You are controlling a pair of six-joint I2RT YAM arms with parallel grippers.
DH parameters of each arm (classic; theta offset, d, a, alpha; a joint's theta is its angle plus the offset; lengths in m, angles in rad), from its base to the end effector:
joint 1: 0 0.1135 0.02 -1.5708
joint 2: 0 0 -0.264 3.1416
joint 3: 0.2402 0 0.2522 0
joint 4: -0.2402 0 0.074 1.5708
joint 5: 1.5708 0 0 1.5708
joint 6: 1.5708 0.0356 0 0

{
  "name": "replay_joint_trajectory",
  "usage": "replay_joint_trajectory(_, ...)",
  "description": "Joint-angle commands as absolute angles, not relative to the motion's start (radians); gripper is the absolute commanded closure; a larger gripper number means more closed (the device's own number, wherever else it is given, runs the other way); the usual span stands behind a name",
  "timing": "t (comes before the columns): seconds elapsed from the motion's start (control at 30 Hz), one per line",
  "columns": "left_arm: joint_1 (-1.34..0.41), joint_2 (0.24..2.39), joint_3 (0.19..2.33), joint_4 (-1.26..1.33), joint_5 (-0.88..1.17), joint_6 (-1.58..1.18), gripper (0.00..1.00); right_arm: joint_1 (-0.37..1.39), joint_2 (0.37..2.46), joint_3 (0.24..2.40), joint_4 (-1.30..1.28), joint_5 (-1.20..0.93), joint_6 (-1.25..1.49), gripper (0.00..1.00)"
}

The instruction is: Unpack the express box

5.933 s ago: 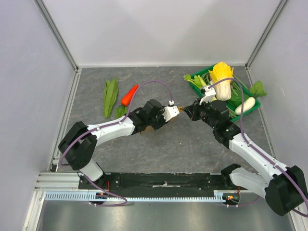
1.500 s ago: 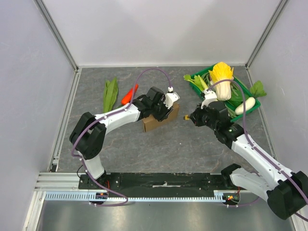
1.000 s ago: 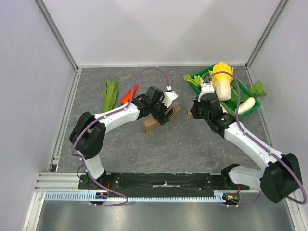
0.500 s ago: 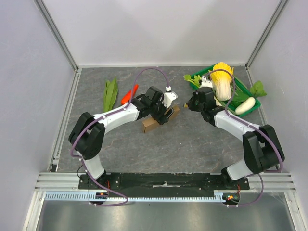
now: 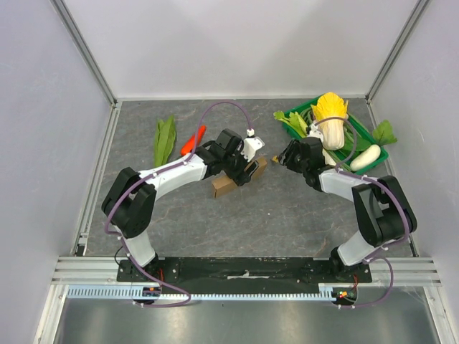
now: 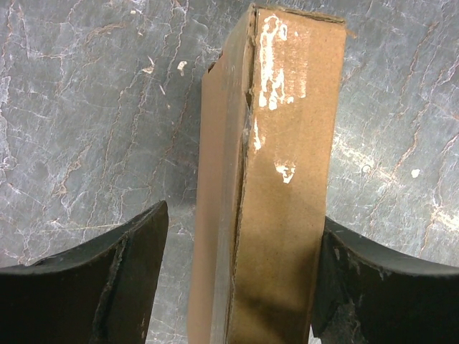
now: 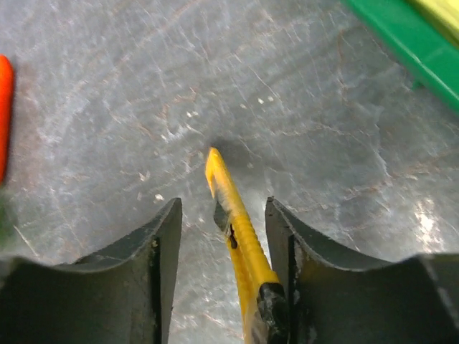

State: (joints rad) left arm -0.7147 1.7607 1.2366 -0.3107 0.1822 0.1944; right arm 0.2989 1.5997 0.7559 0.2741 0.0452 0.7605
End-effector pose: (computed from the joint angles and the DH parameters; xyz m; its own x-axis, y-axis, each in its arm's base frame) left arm 0.2866 -0.2573 0.2213 -0.4070 0.6047 -0.6846 0.8307 0.5567 -0.0021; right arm 0.3135 0.0949 0.1751 -0.5511 0.5507 -0.6269 0.1685 0.8093 0.5628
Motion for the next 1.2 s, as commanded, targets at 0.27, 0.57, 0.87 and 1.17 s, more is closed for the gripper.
replay_joint_trajectory(0.27,-0.707,1.729,1.218,-0.396,0.185,0.176,0.22,0.299,1.253,0.753,-0.148,0.219,0.652,0.10)
replay_joint_trajectory(0.57,-0.710,1.678,1.167,-0.390,0.251,0.198,0.20,0.299,1.229,0.839,-0.184,0.033,0.529,0.04)
replay_joint_trajectory(0.87,-0.709,1.455,1.106,-0.313,0.457,0.124,0.08,0.299,1.293,0.888,-0.146,-0.067,0.522,0.02)
replay_joint_trajectory(1.17,-0.710,1.316,0.991,-0.296,0.136,-0.088,0.15,0.336,1.379,0.919,-0.115,-0.121,0.508,0.06)
